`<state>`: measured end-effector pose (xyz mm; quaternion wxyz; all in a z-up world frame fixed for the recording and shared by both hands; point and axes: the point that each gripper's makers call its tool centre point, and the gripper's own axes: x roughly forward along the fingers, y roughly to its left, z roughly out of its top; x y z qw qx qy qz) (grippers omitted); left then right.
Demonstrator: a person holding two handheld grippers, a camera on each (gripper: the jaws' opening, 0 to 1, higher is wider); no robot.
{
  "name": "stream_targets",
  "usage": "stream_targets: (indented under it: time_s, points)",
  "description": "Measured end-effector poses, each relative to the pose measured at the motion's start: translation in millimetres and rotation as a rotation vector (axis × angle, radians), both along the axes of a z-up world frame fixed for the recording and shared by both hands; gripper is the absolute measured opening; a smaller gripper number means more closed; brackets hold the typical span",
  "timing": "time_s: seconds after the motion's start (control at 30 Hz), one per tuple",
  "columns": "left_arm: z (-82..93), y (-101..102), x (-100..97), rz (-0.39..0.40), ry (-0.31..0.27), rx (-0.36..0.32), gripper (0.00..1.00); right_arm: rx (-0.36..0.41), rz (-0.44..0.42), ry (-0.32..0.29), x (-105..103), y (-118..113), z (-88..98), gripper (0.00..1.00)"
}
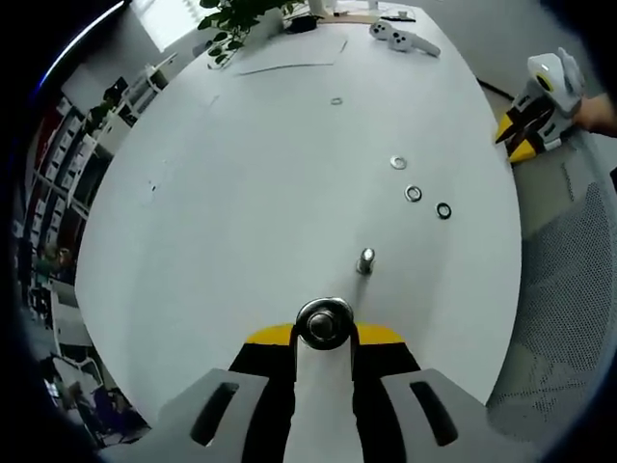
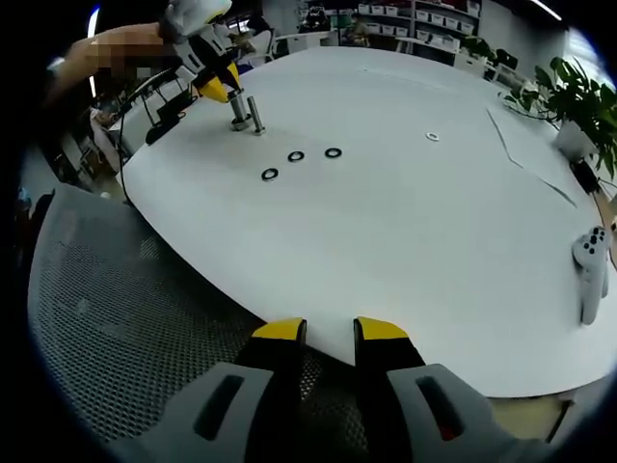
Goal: Place the washer onto the threaded stud by aligning its center hole with the stud, sliding it down to the base, and recovering from edge contact or off-axis alignment until the washer reaches the visible bottom stop.
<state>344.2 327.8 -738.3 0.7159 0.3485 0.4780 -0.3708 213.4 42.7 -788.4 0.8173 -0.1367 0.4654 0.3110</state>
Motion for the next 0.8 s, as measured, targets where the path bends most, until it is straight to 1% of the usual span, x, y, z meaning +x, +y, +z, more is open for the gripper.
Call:
stream_targets:
  time_s: [0.23,0.8]
  points:
    - [-11.0,-0.2,0.3,0.006,0.032,0.012,0.19,0.0,0.001,0.001,-0.2,0.0,0.0,0.23]
    - [-28.7,0.4,-1.1,0.007,0.072,0.031,0.19,0.002,0.004,-0.001,-0.1,0.4,0.4,0.23]
